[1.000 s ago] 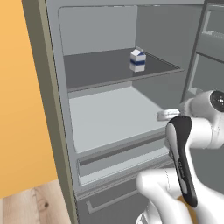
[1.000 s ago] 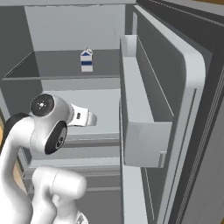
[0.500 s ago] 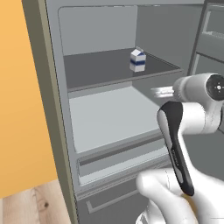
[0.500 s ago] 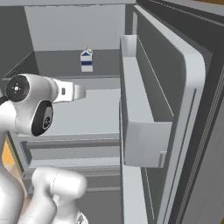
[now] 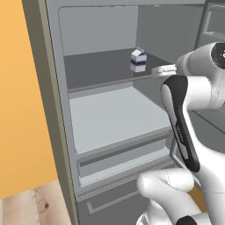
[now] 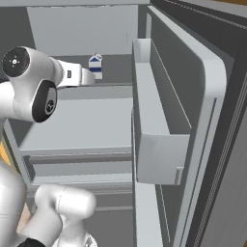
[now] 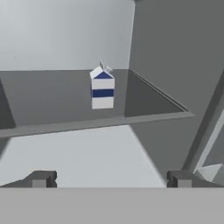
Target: Take a sugar cube from the saucer and place it inside the coffee. Then, grab milk from the fridge and place it next to the coffee on the counter to sweeten the coffee.
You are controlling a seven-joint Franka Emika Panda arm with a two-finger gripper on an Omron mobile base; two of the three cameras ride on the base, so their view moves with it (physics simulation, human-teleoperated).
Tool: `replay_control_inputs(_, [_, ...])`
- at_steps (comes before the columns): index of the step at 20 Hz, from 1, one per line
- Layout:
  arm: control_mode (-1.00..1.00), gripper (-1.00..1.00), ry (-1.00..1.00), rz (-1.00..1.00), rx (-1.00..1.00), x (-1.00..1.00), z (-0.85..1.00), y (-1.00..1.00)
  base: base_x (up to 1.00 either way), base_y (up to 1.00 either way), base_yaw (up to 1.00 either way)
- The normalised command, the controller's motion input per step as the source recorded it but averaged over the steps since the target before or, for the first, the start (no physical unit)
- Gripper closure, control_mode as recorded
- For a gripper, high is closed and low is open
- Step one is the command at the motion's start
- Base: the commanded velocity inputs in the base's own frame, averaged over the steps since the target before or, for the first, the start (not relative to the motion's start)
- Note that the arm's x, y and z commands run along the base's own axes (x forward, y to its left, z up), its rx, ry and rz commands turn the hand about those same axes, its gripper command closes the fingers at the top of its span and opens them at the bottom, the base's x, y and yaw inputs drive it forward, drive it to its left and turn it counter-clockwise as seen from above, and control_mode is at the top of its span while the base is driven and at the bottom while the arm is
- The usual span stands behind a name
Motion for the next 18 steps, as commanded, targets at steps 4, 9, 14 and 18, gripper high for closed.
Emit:
replay_control_inputs(4, [-1.0, -1.0, 0.0, 0.0, 0.06, 0.65, 0.0, 0.1, 0.0, 0.0, 0.0])
replay_control_inputs(9, [-1.0, -1.0, 0.03, 0.0, 0.06, 0.5, -0.01, 0.01, 0.0, 0.0, 0.0])
replay_control_inputs(14, [-1.0, -1.0, 0.0, 0.0, 0.0, 0.55, -0.26, 0.13, 0.0, 0.0, 0.0])
replay_control_inputs(18, [-1.0, -1.0, 0.0, 0.0, 0.0, 0.48, -0.15, 0.01, 0.0, 0.0, 0.0])
